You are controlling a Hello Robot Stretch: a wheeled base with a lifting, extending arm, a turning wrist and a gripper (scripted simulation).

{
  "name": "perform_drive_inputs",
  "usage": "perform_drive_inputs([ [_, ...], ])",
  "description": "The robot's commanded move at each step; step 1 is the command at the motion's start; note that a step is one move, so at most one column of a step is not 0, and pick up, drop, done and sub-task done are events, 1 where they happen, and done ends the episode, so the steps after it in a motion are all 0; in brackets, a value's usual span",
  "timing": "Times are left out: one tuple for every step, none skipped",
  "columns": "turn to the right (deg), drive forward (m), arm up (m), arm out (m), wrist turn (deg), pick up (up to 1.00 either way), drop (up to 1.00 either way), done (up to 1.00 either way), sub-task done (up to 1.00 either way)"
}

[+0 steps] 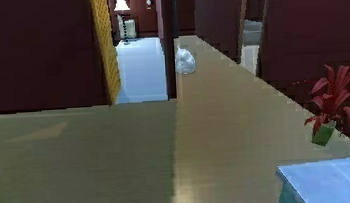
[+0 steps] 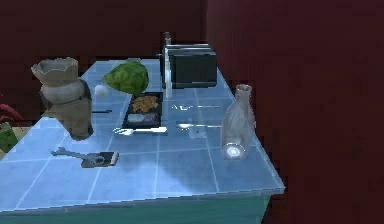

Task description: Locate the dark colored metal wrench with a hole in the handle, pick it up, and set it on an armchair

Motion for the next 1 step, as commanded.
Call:
perform_drive_inputs([
  [-21.0,0.0,0.0,0.0,0.0,0.0,0.0,0.0,0.0],
])
